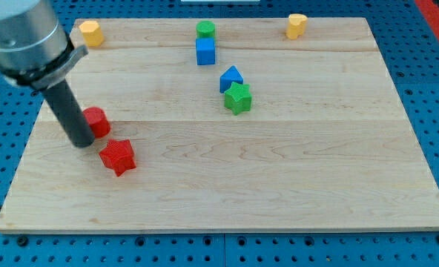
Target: Place the red circle vertically to the bottom of the yellow hexagon
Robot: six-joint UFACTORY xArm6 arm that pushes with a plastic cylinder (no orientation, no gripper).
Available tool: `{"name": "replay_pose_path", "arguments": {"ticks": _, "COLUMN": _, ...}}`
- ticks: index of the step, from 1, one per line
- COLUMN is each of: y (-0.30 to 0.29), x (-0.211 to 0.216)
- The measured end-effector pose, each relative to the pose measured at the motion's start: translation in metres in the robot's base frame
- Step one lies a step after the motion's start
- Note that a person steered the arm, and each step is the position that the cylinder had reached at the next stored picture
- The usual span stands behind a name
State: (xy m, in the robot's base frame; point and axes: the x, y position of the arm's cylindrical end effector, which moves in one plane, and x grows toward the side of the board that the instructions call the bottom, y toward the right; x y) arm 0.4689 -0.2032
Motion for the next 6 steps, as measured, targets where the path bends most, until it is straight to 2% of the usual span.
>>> {"name": "replay_pose_path", "arguments": {"ticks": 4, "y": 0.072, "x": -0.088}}
{"name": "replay_pose_path", "arguments": {"ticks": 5, "y": 0.083, "x": -0.098}}
{"name": "replay_pose_path", "arguments": {"ticks": 6, "y": 0.055, "x": -0.1}}
